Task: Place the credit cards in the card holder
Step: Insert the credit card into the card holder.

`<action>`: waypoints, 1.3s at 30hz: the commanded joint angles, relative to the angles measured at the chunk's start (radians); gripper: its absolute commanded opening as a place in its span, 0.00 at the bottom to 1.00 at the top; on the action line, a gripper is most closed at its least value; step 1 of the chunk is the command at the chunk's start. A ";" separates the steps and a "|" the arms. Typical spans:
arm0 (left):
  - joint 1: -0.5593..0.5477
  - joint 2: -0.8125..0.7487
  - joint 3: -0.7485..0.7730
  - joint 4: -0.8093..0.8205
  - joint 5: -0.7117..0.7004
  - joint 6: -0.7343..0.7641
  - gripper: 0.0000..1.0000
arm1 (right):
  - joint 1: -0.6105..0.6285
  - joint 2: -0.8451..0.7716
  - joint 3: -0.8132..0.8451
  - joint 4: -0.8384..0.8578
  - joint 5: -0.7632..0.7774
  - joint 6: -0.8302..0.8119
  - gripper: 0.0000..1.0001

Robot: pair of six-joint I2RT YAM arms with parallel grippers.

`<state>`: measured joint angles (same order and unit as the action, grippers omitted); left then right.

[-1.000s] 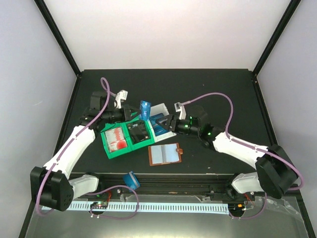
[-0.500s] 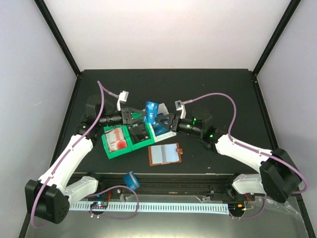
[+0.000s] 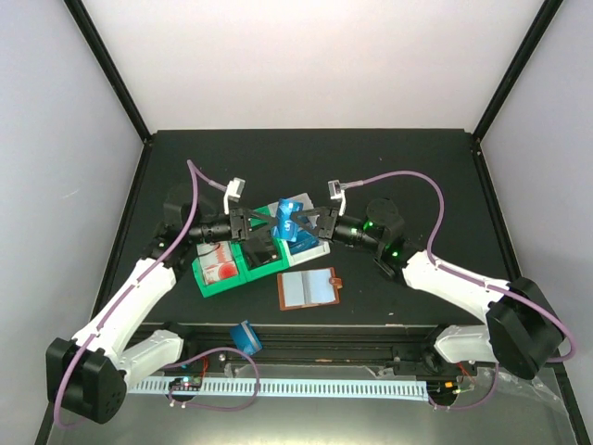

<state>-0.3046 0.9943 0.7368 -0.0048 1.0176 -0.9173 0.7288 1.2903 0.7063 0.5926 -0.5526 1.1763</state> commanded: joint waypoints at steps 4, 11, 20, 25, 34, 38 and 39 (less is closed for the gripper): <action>-0.015 -0.032 0.010 -0.196 -0.094 0.163 0.40 | 0.002 -0.051 -0.002 -0.148 0.036 -0.075 0.01; -0.144 -0.053 -0.058 -0.428 -0.444 0.365 0.61 | 0.001 -0.134 -0.086 -0.570 0.081 -0.276 0.01; -0.366 0.055 -0.176 -0.317 -0.727 0.318 0.52 | 0.002 -0.056 -0.179 -0.656 0.007 -0.342 0.01; -0.404 0.156 -0.186 -0.277 -0.809 0.300 0.45 | 0.003 0.100 -0.111 -0.639 -0.033 -0.368 0.01; -0.462 0.260 -0.203 -0.238 -0.892 0.264 0.46 | 0.001 0.228 -0.050 -0.610 -0.025 -0.361 0.01; -0.488 0.280 -0.211 -0.222 -0.913 0.245 0.45 | 0.001 0.244 -0.053 -0.610 0.002 -0.347 0.01; -0.496 0.303 -0.212 -0.220 -0.922 0.242 0.45 | 0.001 0.244 -0.056 -0.613 0.011 -0.345 0.01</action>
<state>-0.7750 1.2652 0.5282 -0.2665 0.1539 -0.6487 0.7288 1.5288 0.6418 -0.0345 -0.5613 0.8246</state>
